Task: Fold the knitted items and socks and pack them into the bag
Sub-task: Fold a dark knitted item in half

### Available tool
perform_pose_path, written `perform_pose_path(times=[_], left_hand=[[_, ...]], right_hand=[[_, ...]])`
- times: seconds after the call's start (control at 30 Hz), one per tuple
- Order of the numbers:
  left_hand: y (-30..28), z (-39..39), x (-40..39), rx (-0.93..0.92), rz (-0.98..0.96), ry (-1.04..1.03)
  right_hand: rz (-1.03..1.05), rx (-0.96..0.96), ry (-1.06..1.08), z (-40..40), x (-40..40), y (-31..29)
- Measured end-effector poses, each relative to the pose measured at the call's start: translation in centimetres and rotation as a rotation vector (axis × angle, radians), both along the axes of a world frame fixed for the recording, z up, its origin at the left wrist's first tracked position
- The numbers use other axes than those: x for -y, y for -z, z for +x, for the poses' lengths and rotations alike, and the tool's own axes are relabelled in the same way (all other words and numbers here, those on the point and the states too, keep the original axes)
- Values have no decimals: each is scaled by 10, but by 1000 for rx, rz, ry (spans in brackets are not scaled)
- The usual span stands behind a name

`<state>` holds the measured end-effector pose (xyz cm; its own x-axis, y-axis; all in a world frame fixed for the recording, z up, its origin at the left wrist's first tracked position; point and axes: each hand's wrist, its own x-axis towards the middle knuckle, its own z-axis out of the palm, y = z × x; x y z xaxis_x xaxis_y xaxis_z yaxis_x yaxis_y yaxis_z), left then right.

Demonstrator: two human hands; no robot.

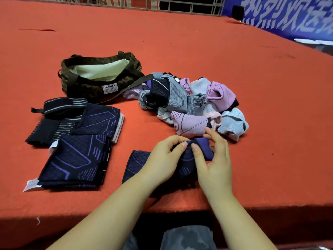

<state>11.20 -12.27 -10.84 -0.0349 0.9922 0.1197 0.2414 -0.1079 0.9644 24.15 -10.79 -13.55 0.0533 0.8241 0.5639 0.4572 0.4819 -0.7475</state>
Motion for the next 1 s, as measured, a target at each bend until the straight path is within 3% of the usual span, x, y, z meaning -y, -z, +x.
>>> perform_pose_path(times=[0.23,0.43,0.53,0.67,0.73,0.87,1.0], left_hand=[[1,-4,6,-109,65,6],[10,-14,7,-186,70,-47],[12,-13,9,-224,51,-24],[23,-39,22,-653,-30,-251],[30,-56,33,-732,-115,-399],[45,-78,39,-585,-382,-450],[45,-85,26,-503,-433,-479]], right_hand=[[-48,47,62,6,-4,-5],[-252,-197,130,24,-15,-14],[-321,-199,114,25,-15,-6],[-424,-143,126,45,-15,-1],[-521,-117,124,53,-13,2],[-617,23,164,55,-11,4],[-640,97,171,59,-16,7]])
